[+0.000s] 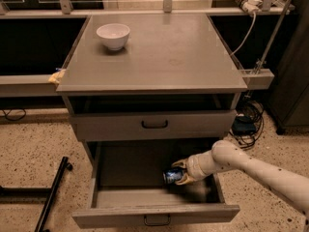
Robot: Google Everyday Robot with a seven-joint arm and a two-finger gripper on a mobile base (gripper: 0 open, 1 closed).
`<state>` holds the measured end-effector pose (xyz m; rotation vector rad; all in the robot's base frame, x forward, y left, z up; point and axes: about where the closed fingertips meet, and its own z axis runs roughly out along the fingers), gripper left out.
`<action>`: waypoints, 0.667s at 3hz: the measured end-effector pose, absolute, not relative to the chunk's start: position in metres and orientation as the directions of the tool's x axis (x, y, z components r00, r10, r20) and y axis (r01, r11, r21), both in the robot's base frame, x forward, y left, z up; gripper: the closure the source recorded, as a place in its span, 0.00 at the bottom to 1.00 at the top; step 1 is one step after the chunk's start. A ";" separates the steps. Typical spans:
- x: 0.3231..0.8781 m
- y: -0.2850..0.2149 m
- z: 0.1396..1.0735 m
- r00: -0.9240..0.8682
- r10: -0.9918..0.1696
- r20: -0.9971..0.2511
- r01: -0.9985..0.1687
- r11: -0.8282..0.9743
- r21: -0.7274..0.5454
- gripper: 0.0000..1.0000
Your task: Place pepsi can into middle drawer
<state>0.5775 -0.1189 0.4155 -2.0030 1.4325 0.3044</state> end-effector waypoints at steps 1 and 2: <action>0.577 -0.119 0.415 0.377 -0.759 -0.531 -0.909 -0.193 -0.368 0.58; 0.577 -0.119 0.415 0.377 -0.759 -0.531 -0.909 -0.193 -0.368 0.35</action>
Offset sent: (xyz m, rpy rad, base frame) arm 0.0000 0.0000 0.0000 0.0000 0.0000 0.0000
